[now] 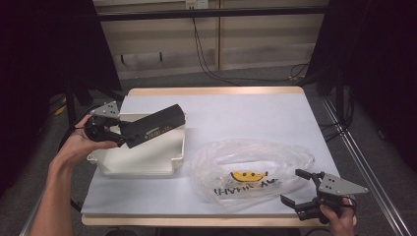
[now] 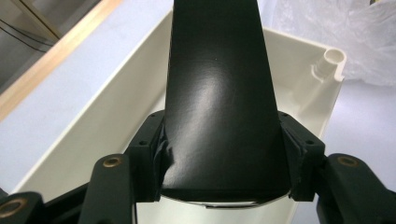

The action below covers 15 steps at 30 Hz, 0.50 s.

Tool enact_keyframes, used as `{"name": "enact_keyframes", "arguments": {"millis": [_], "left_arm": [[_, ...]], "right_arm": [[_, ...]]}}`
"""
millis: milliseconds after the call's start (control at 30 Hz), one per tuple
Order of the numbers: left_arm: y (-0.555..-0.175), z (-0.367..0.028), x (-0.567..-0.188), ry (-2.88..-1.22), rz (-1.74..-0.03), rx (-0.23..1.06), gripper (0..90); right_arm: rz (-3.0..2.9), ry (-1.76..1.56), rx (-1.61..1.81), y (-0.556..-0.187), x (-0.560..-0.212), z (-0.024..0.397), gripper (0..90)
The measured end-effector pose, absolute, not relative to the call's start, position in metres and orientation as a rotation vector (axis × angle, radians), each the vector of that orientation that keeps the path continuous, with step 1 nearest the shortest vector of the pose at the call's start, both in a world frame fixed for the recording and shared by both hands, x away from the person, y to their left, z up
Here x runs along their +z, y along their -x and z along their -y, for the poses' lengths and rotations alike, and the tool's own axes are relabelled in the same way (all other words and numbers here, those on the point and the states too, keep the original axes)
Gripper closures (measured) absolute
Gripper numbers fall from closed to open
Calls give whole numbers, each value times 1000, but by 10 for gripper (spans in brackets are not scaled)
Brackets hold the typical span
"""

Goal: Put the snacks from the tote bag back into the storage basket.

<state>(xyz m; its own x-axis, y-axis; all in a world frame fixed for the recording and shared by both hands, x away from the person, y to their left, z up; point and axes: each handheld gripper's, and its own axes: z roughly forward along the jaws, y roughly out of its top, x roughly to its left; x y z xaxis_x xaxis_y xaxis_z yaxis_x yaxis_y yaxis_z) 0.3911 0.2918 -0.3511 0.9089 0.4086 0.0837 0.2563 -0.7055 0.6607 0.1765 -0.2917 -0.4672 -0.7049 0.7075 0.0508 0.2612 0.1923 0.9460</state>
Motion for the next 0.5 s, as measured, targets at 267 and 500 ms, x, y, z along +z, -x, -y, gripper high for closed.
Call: {"name": "enact_keyframes", "arguments": {"millis": [267, 500], "left_arm": [[-396, -296, -361, -2400, -476, 285, 431], [-400, -297, -371, -2421, -461, 271, 431]], "right_arm": [[-2079, -906, 1520, -177, -467, 291, 4], [-2081, -906, 1522, -177, -468, 292, 4]]}}
